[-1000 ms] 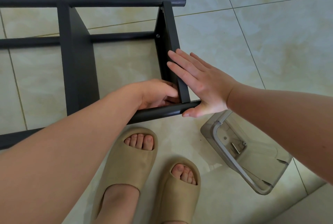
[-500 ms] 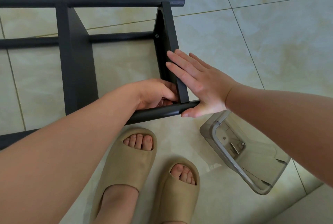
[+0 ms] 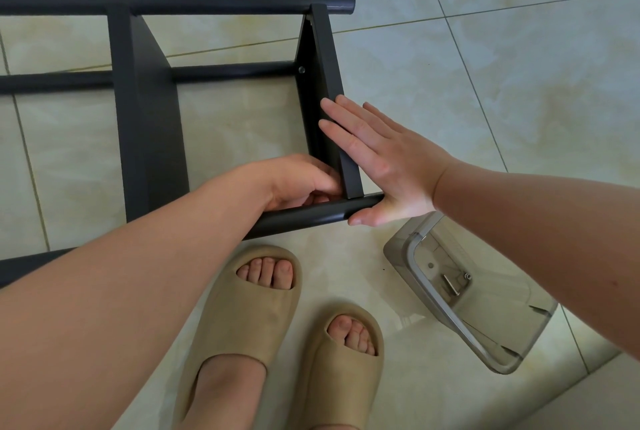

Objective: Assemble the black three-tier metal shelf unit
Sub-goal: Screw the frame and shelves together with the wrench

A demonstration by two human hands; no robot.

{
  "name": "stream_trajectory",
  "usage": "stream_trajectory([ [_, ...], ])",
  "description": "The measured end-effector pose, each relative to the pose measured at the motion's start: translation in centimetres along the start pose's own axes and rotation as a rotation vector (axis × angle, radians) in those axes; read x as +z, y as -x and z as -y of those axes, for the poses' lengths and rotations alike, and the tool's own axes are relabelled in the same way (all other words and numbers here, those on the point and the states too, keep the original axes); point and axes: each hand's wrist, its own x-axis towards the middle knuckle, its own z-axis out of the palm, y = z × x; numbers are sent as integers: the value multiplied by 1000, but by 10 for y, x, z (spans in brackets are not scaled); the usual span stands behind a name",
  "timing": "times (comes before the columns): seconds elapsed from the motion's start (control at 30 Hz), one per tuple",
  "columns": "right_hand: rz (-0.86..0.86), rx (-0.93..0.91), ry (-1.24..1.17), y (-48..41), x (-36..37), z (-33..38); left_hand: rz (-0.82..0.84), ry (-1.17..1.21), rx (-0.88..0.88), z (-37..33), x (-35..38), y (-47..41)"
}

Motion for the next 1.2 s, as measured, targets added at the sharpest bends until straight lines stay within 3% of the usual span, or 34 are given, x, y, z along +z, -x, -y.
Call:
stream_trajectory([
  [0.4, -4, -4, 7, 0, 0, 0, 46, 101, -15, 3, -4, -5],
  [0.53, -8, -3, 8, 0, 0, 0, 52, -23, -69, 2, -2, -4],
  [0.73, -15, -6, 9, 0, 0, 1, -17, 0, 11, 3, 0, -3],
  [1.2, 11, 8, 10, -1, -2, 1, 50, 48, 36, 5, -3, -7],
])
